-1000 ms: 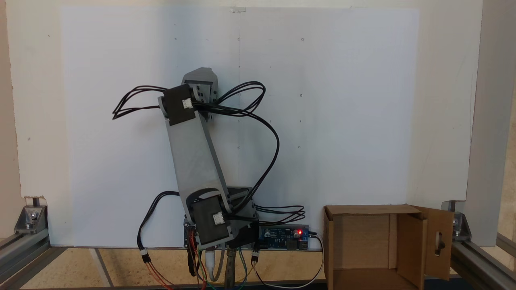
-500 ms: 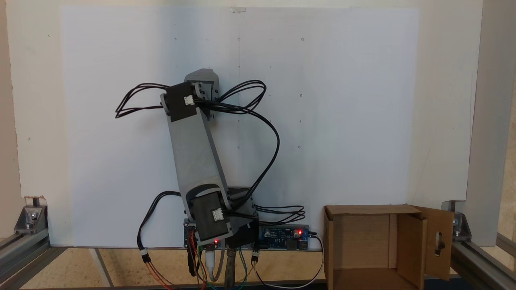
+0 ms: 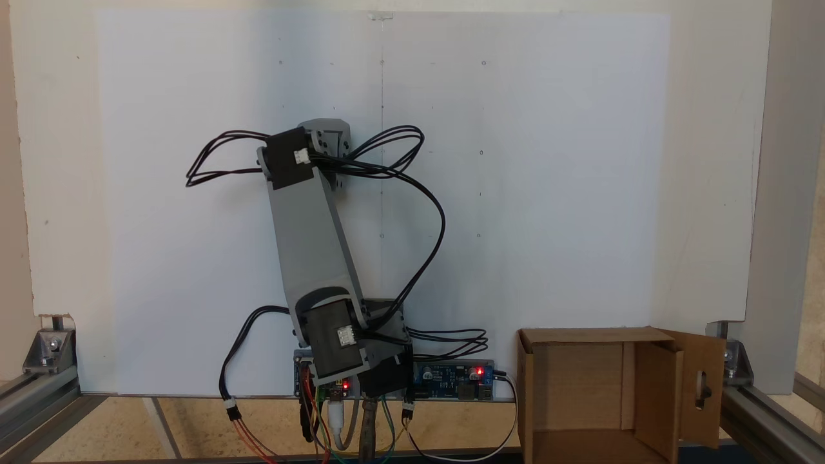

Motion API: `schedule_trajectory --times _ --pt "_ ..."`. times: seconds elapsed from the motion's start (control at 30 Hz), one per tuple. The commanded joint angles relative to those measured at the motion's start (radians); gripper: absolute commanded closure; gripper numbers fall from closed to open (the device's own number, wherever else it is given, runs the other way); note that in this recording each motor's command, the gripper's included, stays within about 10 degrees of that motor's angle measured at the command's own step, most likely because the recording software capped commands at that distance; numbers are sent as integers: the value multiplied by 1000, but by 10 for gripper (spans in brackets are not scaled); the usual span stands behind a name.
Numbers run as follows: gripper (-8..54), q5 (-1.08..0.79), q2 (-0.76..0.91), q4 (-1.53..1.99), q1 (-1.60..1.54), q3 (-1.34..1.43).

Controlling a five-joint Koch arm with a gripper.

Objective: Grasp a green dice and put it in the bin.

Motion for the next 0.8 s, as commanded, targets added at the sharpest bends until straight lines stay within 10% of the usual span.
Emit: schedule_trajectory --times 0.0,0.17,0.77 --pt "175 -64 5 -8 0 -14" --pt "341 -64 5 -31 12 5" --pt "341 -63 456 418 147 -288"
